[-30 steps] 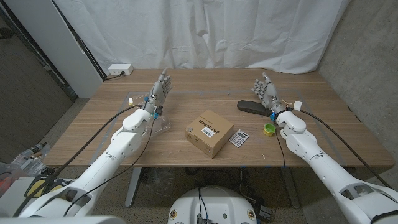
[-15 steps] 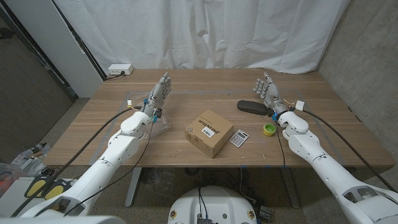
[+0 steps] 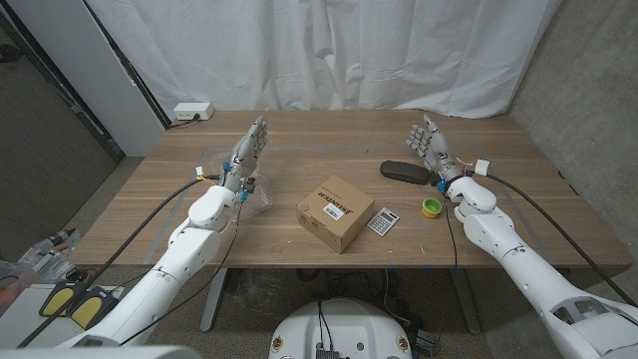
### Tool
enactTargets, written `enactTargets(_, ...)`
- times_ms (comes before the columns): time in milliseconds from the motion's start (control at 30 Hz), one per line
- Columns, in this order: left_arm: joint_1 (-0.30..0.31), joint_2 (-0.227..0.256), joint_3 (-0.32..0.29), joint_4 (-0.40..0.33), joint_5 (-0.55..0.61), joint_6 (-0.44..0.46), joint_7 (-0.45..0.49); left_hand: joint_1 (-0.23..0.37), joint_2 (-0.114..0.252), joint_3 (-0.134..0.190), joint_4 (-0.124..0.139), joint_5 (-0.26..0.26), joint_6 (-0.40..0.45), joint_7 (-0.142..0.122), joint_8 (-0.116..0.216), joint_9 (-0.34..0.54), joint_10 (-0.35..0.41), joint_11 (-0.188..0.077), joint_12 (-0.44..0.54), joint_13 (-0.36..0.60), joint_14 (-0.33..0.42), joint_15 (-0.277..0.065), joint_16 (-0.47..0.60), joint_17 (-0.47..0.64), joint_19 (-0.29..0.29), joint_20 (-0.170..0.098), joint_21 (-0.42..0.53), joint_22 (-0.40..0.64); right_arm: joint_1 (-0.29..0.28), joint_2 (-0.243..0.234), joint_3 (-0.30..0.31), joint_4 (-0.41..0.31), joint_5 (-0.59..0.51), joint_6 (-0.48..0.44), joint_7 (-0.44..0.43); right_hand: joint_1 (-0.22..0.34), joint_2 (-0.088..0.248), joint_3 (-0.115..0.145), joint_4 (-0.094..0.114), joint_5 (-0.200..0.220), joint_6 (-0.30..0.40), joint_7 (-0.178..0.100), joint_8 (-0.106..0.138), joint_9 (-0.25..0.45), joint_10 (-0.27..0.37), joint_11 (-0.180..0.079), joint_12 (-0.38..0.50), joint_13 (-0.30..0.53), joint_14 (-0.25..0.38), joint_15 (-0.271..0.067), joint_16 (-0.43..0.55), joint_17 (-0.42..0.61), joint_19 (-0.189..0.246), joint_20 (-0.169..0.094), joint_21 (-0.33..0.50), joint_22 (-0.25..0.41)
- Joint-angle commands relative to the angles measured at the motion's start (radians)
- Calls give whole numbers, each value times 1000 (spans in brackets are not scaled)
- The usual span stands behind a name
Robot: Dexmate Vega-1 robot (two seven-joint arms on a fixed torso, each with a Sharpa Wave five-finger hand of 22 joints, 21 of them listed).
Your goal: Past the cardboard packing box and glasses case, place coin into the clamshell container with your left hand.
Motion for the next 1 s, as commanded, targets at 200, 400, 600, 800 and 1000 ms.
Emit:
enactTargets(200, 64, 1, -24, -15, 61, -116, 65, 48, 6, 10, -28, -10, 43, -11, 10, 3, 36, -8, 12, 2, 31, -15, 6, 2, 9, -48, -1, 1, -34, -2, 12, -36, -2, 7, -37, 13, 6, 3, -7, 5, 11, -3, 4, 3, 11, 6, 3, 5, 9, 7, 3, 5, 10, -3, 2, 4)
enactTargets(400, 75, -9, -24, 6, 63, -159, 65, 64, 5, 12, -38, -11, 61, -21, 13, 3, 44, -17, 12, 3, 42, -22, 7, 2, 12, -49, 0, 1, -56, -8, 15, -70, 1, -8, -60, 15, 8, 3, -9, 4, 13, -3, 4, 3, 13, 4, 3, 5, 10, 7, 4, 5, 11, -3, 2, 4)
enactTargets(600, 63, -18, -17, 45, 74, -195, 55, 91, 3, 17, -55, -12, 90, -31, 19, 3, 56, -20, 12, 3, 51, -26, 4, 2, 15, -48, -1, 1, -82, -19, 19, -117, -4, -19, -92, 17, 9, 3, -10, 4, 16, -4, 5, 3, 15, 4, 4, 5, 10, 7, 3, 5, 11, -2, 1, 4)
enactTargets(800, 50, -24, -4, 62, 113, -209, 74, 127, 1, 24, -78, -12, 114, -28, 23, 3, 60, -14, 8, 3, 61, -29, 3, 1, 16, -45, -2, 1, -88, -44, 9, -153, -36, -36, -122, 18, 9, 3, -12, 3, 18, -7, 5, 3, 14, 3, 3, 5, 11, 7, 3, 5, 12, -3, 1, 4)
enactTargets(1000, 69, -25, -2, 36, 150, -219, 110, 170, -6, 31, -105, -10, 135, -19, 25, 4, 60, -9, 3, 4, 61, -23, -1, 2, 12, -40, -5, 1, -80, -40, 12, -139, -21, -27, -108, 20, 10, 2, -13, 3, 19, -7, 5, 4, 16, 4, 3, 5, 11, 8, 2, 5, 12, -2, 1, 4)
